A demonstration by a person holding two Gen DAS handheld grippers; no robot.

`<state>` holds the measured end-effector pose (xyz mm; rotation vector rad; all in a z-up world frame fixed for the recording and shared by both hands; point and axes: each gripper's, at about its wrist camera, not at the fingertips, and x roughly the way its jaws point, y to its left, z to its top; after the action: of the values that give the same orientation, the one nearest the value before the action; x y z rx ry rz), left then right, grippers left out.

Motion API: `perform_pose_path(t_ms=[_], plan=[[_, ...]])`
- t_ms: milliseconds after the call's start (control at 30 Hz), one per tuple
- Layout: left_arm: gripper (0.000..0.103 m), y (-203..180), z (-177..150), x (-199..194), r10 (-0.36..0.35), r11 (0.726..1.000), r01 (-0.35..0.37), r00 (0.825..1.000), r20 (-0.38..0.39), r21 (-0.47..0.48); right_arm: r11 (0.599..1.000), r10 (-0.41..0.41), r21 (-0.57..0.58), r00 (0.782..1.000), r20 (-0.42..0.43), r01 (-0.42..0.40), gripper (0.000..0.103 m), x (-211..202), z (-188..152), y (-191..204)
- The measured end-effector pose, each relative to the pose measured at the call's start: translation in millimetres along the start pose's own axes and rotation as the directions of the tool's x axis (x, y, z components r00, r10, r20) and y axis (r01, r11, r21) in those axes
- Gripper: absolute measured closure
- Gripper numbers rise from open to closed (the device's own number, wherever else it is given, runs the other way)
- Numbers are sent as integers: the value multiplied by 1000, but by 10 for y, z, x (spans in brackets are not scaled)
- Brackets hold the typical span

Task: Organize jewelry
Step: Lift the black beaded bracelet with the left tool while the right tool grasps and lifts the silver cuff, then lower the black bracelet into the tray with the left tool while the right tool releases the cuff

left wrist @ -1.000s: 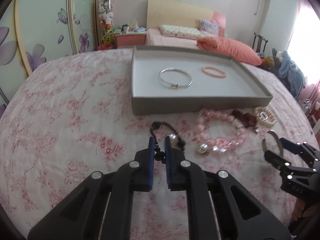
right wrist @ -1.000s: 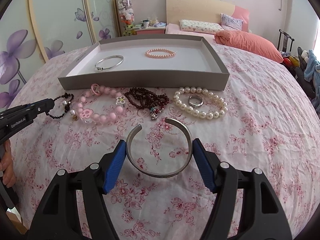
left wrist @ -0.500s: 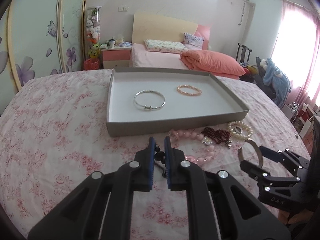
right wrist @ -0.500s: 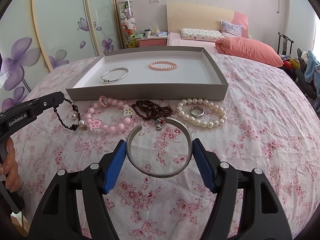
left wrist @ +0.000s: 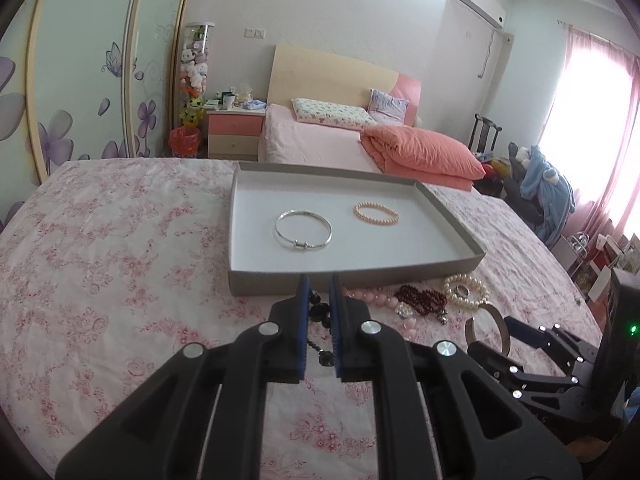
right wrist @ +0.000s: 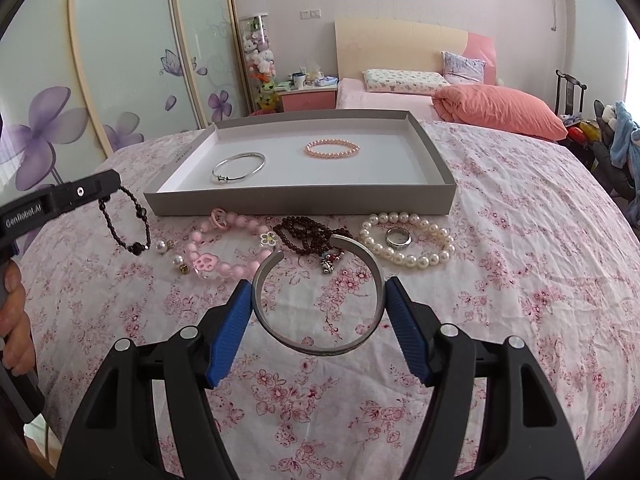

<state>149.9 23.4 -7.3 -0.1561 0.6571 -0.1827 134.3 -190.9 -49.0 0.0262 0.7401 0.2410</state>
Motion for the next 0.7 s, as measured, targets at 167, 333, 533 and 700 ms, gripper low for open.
perform_pose_path(t_ms=[167,333,533,700], plan=[[92,54,47,-68,5,1000,-5,1000,18,-13,1000,5,5,1000,9,-5,36,-23,3,8],[92,88,68,-123,3,1000,-2,1000,27,-27,1000,7,10,1000,26,-7,36,-57,15,18],[92,30,44,-194,11,1000,-10,999,44,-15,1000,7,12,994,107,-8,36,-200,52,62],[92,-78,29,-269,29,1000,-30,996,82,9,1000,-4,5,979,206,3,36,-347,126,123]])
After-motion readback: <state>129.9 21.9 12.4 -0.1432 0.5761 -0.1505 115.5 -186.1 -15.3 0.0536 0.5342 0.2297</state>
